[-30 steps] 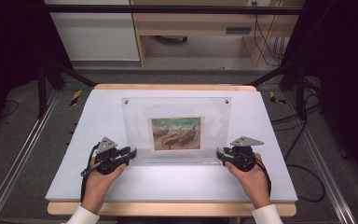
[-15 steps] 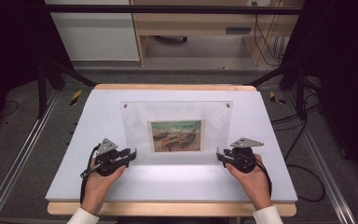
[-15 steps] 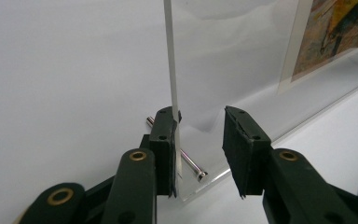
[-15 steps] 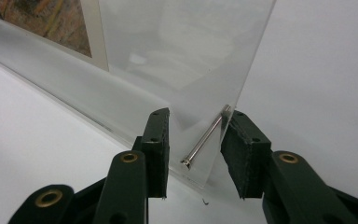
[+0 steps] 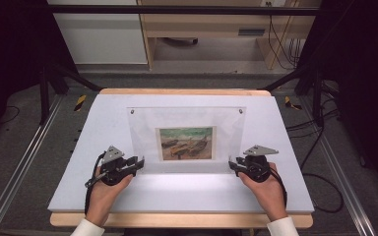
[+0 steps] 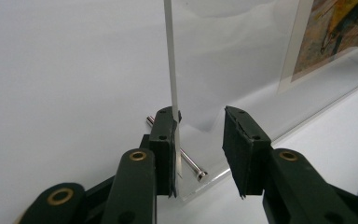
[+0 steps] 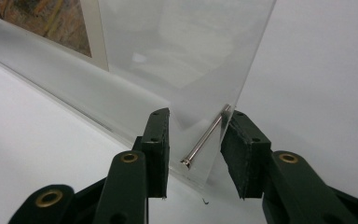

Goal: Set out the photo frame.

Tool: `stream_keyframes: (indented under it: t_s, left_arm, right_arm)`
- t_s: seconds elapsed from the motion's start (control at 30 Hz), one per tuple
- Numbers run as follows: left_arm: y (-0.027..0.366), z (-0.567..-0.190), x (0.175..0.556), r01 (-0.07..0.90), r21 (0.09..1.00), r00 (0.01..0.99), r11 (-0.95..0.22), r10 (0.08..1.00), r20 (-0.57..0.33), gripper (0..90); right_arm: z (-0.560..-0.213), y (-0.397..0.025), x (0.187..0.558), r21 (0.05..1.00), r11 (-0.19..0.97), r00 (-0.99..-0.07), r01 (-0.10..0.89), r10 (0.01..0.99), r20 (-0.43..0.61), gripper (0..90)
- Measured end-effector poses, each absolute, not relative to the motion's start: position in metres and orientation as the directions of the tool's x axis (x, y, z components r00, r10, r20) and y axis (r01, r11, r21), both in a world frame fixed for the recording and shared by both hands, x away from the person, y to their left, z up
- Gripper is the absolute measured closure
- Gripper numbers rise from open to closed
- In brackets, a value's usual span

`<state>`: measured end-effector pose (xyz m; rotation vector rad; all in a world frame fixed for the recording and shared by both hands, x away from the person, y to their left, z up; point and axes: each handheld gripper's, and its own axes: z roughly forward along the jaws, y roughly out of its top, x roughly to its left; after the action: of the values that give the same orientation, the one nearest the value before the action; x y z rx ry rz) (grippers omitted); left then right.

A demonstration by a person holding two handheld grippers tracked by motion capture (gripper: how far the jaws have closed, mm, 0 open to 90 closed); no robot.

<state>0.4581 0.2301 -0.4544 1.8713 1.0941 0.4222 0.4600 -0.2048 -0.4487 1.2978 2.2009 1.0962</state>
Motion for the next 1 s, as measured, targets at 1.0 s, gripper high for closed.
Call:
stream_keyframes:
  t_s: [1.0]
  left_arm:
    - [0.2292, -0.4566, 0.4539, 0.518, 0.823, 0.562, -0.234, 0.818, -0.121, 64.3]
  right_arm:
    - [-0.4516, -0.2046, 0.4554, 0.760, 0.294, -0.520, 0.580, 0.852, 0.067, 63.4]
